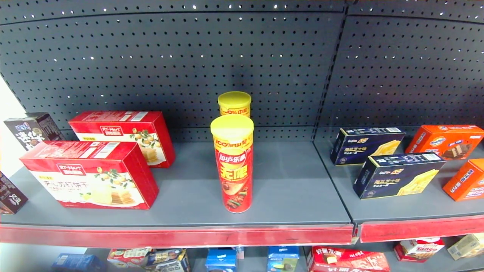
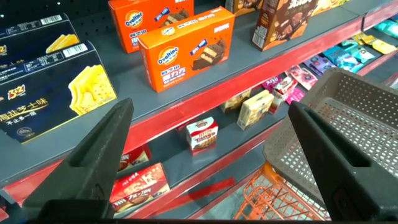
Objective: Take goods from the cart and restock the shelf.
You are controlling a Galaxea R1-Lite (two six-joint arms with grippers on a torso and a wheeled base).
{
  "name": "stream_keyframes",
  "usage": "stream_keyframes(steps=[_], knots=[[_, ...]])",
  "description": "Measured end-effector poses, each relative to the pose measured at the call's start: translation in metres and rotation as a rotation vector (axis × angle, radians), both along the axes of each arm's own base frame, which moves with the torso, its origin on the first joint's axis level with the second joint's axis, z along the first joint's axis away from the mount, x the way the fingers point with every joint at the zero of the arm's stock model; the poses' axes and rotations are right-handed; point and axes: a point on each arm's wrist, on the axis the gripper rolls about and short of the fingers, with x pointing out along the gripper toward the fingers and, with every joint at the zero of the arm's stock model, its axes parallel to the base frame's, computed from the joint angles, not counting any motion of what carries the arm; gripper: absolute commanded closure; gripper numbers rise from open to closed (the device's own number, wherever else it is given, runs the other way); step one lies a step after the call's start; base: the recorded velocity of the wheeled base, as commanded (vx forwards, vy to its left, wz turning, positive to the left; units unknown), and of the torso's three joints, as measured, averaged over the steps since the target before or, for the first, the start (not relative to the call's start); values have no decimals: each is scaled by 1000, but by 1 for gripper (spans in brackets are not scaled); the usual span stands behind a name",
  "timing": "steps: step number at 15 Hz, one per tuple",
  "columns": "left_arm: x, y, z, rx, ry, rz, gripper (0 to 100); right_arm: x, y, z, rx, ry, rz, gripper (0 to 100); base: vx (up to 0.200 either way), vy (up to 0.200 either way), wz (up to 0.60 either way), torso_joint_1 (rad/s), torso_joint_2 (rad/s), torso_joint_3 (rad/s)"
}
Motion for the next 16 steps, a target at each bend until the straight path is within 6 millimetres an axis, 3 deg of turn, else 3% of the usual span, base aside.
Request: stream_keyframes(steps=[2,7,11,16], knots=[[3,1,-13,-52,29,12,0,0,0,0,0,1,-1,0,0,0,0,0,0,0],[4,-2,-24,-106,95,-88,0,0,0,0,0,-2,3,0,0,0,0,0,0,0],[5,-5,-24,-35,118,-227,0,0,0,-2,1,3,6,0,0,0,0,0,0,0],[5,-4,-24,-71,112,-215,0,-3,0,-7,4,1,10,0,0,0,0,0,0,0]])
